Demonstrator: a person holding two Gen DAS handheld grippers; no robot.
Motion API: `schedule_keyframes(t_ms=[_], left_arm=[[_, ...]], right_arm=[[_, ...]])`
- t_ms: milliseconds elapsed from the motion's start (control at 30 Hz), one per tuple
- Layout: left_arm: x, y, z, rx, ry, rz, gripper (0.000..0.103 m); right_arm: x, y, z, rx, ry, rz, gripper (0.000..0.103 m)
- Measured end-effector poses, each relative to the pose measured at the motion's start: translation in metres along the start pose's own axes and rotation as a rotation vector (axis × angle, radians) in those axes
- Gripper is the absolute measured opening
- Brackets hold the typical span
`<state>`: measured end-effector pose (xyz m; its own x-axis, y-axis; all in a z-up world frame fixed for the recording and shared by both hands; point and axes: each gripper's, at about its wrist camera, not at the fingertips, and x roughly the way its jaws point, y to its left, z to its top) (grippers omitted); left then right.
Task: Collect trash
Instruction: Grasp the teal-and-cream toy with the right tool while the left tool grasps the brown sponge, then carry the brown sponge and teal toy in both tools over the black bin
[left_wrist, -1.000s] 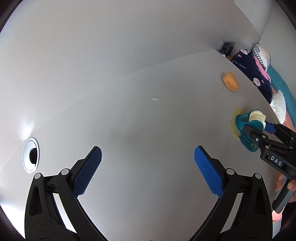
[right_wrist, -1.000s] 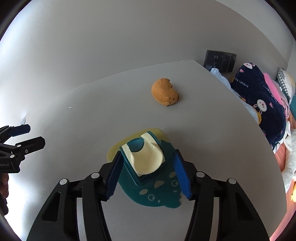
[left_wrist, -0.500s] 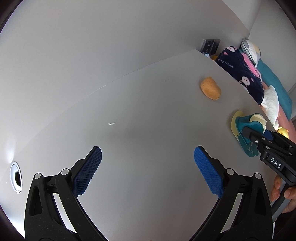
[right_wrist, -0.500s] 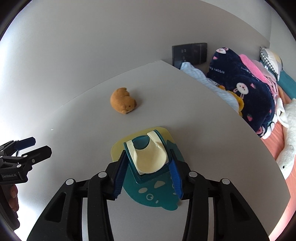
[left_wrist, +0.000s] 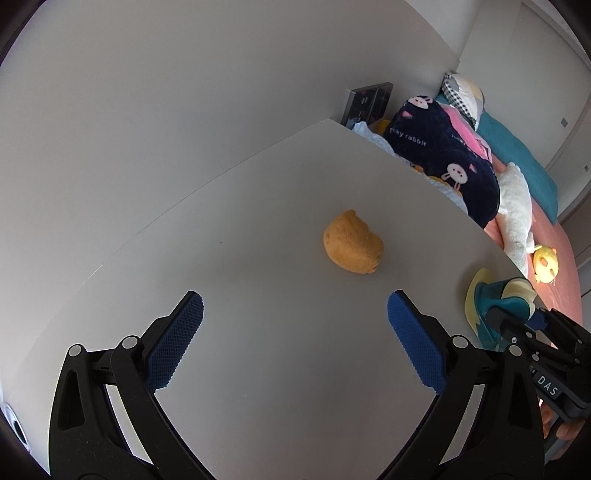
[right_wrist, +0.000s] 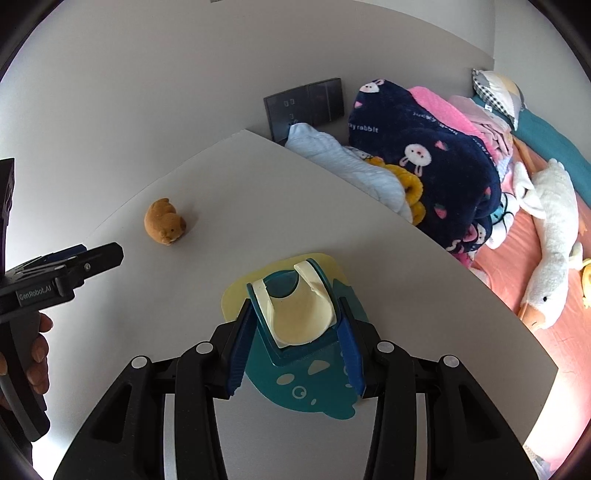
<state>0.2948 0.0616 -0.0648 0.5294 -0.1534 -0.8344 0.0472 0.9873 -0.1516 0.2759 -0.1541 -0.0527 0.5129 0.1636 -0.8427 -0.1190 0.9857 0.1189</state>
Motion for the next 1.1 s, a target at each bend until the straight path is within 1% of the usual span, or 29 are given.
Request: schedule_keyframes(t_ms=[233, 367, 433, 467, 500, 533, 600, 633, 867, 1100], left_arm=[[0.020, -0.012, 0.019, 0.005, 0.014, -0.033, 0.097], [0.033, -0.020, 0.026, 0.029, 0.026, -0.027, 0.097], [0.038, -0.024, 0.027, 0.050, 0.026, -0.016, 0.090], [0.041, -0.026, 0.028, 0.064, 0.030, -0.011, 0.078], [0.044, -0.028, 0.028, 0.073, 0.037, -0.011, 0.071], [0.046, -0.029, 0.028, 0.079, 0.039, -0.007, 0.061], [0.046, -0.031, 0.029, 0.092, 0.031, 0.005, 0.049], [0.046, -0.032, 0.030, 0.094, 0.030, 0.004, 0.047], [0.042, -0.035, 0.022, 0.102, 0.027, 0.008, 0.046], [0.016, -0.051, 0.007, 0.130, 0.008, -0.007, 0.046]], right_arm=[[0.000, -0.023, 0.011, 0.073, -0.014, -0.048, 0.045], [-0.003, -0.028, 0.019, 0.094, -0.026, -0.055, 0.045], [-0.007, -0.029, 0.021, 0.092, -0.033, -0.054, 0.045], [-0.009, -0.029, 0.022, 0.089, -0.036, -0.055, 0.045], [-0.011, -0.029, 0.022, 0.086, -0.039, -0.056, 0.045], [-0.013, -0.030, 0.022, 0.084, -0.040, -0.057, 0.045], [-0.017, -0.031, 0.020, 0.082, -0.043, -0.061, 0.045], [-0.019, -0.032, 0.019, 0.084, -0.043, -0.064, 0.045], [-0.035, -0.041, 0.008, 0.100, -0.044, -0.073, 0.045], [-0.062, -0.049, -0.005, 0.120, -0.063, -0.076, 0.045]])
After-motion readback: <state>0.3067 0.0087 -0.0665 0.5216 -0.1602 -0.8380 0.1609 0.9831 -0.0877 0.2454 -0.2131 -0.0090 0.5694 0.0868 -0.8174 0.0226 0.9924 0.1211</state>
